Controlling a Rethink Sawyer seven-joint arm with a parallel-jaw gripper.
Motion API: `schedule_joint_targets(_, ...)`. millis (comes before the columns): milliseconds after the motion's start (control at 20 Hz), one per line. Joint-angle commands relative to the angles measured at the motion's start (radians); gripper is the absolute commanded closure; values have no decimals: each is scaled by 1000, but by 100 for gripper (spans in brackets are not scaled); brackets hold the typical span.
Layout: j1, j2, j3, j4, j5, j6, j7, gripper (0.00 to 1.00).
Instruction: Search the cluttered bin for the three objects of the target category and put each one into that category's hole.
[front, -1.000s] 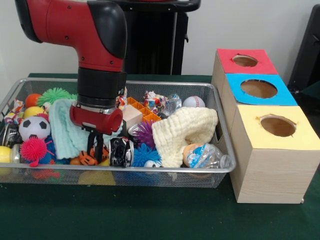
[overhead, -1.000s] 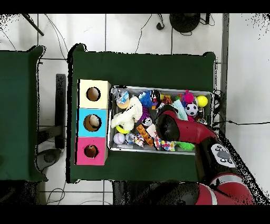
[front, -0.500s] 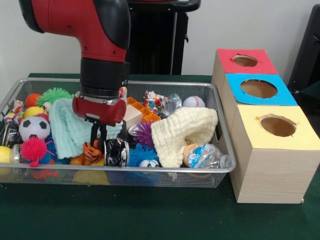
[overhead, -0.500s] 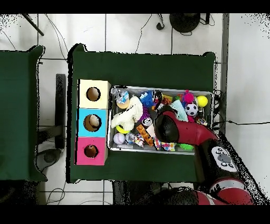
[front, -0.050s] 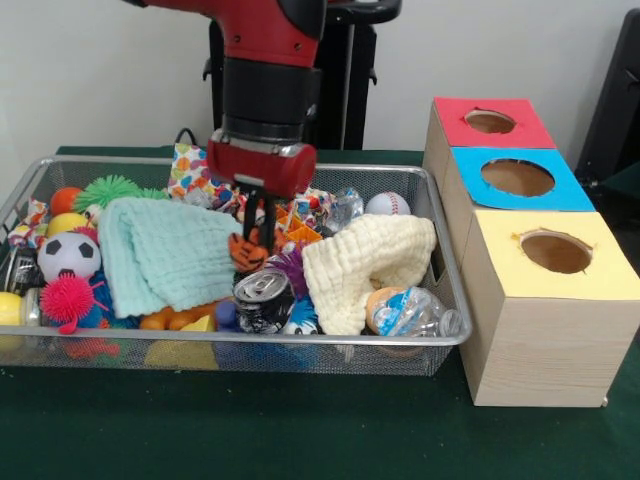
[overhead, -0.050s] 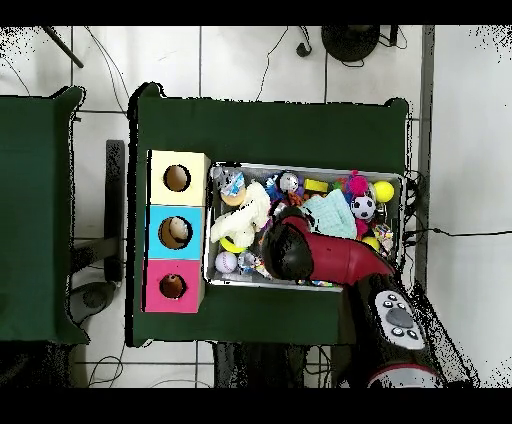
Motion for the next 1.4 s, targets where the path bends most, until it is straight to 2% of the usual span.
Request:
schedule_joint_targets(50, 39, -143, 4, 174, 115, 160, 209, 100)
schedule_joint_targets(200, 74, -207, -6, 213, 154, 210, 205, 100)
schedule_joint_targets(300, 109, -217, -19, 228, 177, 209, 218, 100)
schedule_joint_targets(650, 259, -226, -106, 257, 255, 203, 265, 100)
schedule_joint_targets(950, 349, -249, -137, 322, 342, 171, 295, 100)
schedule_joint_targets(1050, 393, -250, -167, 321, 367, 181, 300, 100)
schedule_joint_targets(1400, 492, -221, -211, 351, 443, 132, 311, 100)
